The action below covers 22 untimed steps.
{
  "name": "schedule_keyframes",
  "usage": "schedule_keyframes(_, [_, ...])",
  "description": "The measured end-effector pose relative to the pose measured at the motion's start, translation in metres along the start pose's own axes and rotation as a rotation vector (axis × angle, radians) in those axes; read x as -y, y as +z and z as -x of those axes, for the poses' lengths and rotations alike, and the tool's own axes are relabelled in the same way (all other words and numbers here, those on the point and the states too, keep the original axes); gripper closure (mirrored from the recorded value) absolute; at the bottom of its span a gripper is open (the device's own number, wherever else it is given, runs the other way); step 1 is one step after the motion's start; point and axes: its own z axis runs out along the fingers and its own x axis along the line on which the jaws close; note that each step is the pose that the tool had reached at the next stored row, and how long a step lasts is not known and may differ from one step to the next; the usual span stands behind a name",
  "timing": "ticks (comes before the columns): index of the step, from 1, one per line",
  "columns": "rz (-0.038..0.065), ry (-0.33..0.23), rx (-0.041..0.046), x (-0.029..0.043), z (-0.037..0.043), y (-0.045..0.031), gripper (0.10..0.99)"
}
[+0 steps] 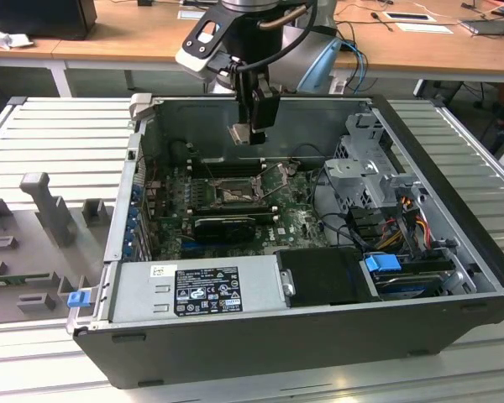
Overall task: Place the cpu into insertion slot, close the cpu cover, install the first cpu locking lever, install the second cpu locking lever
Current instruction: 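Place the cpu into insertion slot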
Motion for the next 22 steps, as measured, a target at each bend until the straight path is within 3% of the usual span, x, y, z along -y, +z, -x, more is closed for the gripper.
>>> schedule_keyframes(16, [0.000, 0.006, 0.0005, 0.0003, -0.0001, 0.0006, 0.557])
schedule_keyframes(22, [0.002, 0.085, 0.0072, 0.0010, 0.0001, 0.0079, 0.557])
